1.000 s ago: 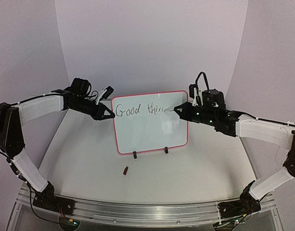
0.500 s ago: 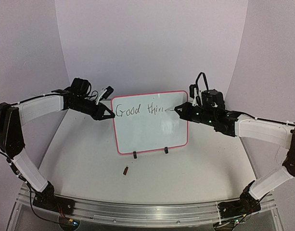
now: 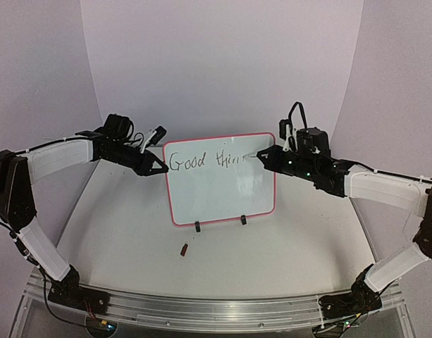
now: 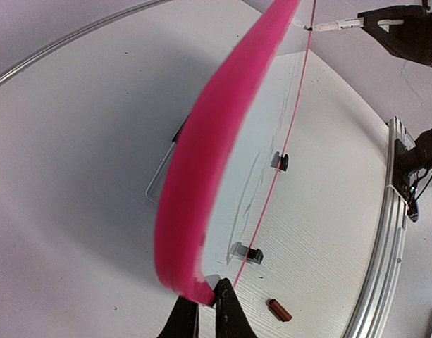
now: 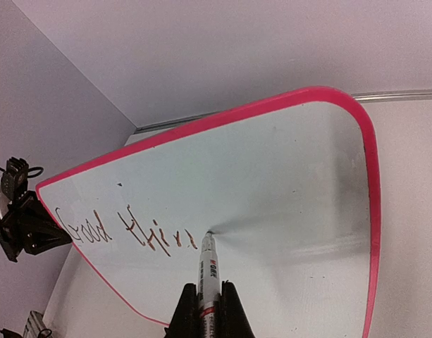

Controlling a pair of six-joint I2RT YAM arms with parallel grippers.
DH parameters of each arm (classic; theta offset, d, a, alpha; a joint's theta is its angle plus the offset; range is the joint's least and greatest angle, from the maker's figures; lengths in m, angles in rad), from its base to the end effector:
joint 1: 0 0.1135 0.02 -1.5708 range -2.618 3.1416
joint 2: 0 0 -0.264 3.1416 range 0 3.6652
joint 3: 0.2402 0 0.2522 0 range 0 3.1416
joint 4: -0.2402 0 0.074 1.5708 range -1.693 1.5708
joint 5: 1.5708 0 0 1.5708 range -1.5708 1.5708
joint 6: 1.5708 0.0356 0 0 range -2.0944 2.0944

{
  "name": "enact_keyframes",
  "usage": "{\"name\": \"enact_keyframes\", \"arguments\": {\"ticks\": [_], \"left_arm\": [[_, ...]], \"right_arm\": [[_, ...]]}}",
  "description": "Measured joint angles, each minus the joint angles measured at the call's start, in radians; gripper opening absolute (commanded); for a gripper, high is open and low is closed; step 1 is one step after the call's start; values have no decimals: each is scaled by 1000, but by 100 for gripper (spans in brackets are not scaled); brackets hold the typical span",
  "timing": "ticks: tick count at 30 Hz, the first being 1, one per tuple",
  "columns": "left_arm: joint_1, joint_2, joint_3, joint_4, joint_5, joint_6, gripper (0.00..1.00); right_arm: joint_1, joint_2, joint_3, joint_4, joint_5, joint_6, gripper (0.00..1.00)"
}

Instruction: Write a sentence on the whiteboard

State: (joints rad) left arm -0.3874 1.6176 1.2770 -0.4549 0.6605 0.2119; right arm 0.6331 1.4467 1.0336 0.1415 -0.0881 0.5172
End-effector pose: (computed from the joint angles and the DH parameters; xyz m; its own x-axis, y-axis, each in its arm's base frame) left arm 0.3202 -0.1542 0.2790 -0.5001 0.3834 -0.7764 0.8194 0.4995 -0.2812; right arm 0.2732 0.2044 0.3027 -0.5132 0.2343 -0.8257 -0.4647 0.7329 0.4968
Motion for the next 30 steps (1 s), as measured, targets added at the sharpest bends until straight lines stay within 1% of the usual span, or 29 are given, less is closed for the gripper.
{"name": "enact_keyframes", "arguments": {"ticks": [11,30], "left_arm": [[0,0,0,2,-2,-2,0],[0,0,0,2,-1,-2,0]], "right_arm": [[0,53,27,15,-43,0,0],[0,39,0,6,-33,8,0]]}}
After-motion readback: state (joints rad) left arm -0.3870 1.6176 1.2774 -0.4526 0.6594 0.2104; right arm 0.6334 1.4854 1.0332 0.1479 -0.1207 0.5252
